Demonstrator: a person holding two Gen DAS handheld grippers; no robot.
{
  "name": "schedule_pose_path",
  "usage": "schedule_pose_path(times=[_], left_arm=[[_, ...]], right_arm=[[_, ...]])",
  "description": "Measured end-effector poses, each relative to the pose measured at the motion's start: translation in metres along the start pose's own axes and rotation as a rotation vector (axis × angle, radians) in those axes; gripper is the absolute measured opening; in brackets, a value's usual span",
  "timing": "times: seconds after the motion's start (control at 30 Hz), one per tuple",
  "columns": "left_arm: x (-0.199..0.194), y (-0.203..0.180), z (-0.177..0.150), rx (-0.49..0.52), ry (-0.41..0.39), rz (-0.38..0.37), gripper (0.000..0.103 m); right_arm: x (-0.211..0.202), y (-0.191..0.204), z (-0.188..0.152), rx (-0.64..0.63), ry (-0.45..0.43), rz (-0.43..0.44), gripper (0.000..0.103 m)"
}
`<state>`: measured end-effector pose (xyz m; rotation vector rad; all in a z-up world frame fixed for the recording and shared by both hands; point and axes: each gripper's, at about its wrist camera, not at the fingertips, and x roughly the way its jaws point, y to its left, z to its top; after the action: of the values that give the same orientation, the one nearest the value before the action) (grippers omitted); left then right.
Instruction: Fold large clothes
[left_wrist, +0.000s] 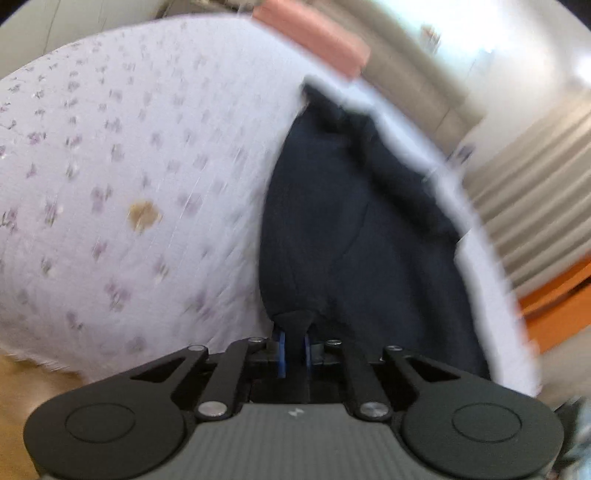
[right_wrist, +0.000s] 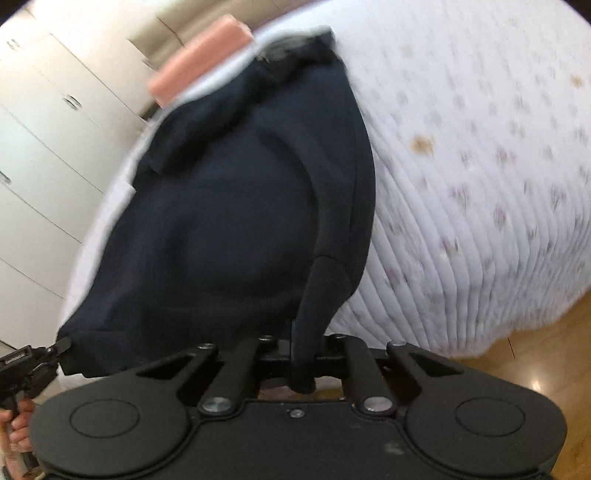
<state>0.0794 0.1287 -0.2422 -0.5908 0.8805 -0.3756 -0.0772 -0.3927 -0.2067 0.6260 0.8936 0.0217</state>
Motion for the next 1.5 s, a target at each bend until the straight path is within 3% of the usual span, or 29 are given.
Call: schedule_pose_path(times=[0.07, 0.13, 0.27, 0.37, 0.43, 0.47, 0.5, 0.57, 0.77, 0.87, 0.93, 1.0, 1.07, 1.1, 1.3, 1.4, 1.5], left_arm=[[-0.013, 0.006, 0.003, -0.051, -0.043, -0.058, 0.01], [-0.015, 0.017, 0.004, -0.081, -0.045, -0.046, 0.01], [0.004, 0.064, -0.012, -0.275, 0.048, -0.065, 0.009], [0.005, 0.08, -0.024, -0.312, 0.062, -0.087, 0.01], [0.001, 0.082, -0.025, -0.322, 0.051, -0.111, 0.019], [0.0, 0.082, -0.024, -0.323, 0.051, -0.113, 0.033], [0.001, 0.083, -0.023, -0.324, 0.054, -0.127, 0.046], [0.005, 0.085, -0.024, -0.335, 0.076, -0.153, 0.055], [0.029, 0.076, -0.032, -0.324, 0.133, -0.144, 0.055], [0.034, 0.068, -0.034, -0.277, 0.139, -0.085, 0.041], [0.033, 0.066, -0.033, -0.252, 0.144, -0.045, 0.03], [0.03, 0.067, -0.035, -0.253, 0.14, -0.046, 0.018], [0.025, 0.063, -0.035, -0.242, 0.131, -0.067, 0.006], [0.021, 0.06, -0.034, -0.245, 0.12, -0.087, 0.006], [-0.001, 0.04, -0.018, -0.248, 0.077, -0.159, 0.006], [-0.009, 0.027, 0.0, -0.275, 0.048, -0.224, 0.006], [-0.009, 0.008, 0.026, -0.243, 0.034, -0.236, 0.006]], right_arm=[[-0.011, 0.004, 0.002, -0.001, -0.024, -0.005, 0.01], [-0.011, 0.002, 0.002, 0.015, -0.02, 0.001, 0.01], [0.002, -0.004, -0.003, 0.067, 0.019, -0.035, 0.01], [0.003, -0.01, -0.002, 0.095, 0.019, -0.021, 0.01], [0.004, -0.011, 0.001, 0.111, 0.02, -0.007, 0.011], [0.003, -0.013, 0.001, 0.12, 0.025, 0.001, 0.012], [0.001, -0.014, 0.0, 0.13, 0.029, 0.003, 0.015], [0.006, -0.016, 0.001, 0.157, 0.043, -0.001, 0.025], [0.02, -0.009, 0.003, 0.123, 0.06, -0.05, 0.059], [0.015, -0.008, 0.0, 0.111, 0.039, -0.057, 0.066], [0.014, -0.01, 0.001, 0.128, 0.034, -0.026, 0.066], [0.016, -0.01, 0.002, 0.128, 0.039, -0.024, 0.057], [0.02, -0.006, 0.003, 0.115, 0.065, -0.041, 0.022], [0.02, -0.001, 0.002, 0.094, 0.067, -0.06, 0.019], [-0.008, 0.017, 0.012, 0.052, -0.011, -0.011, 0.011], [-0.026, 0.027, 0.032, 0.042, -0.06, 0.025, 0.011], [-0.034, 0.035, 0.057, 0.044, -0.11, 0.068, 0.011]])
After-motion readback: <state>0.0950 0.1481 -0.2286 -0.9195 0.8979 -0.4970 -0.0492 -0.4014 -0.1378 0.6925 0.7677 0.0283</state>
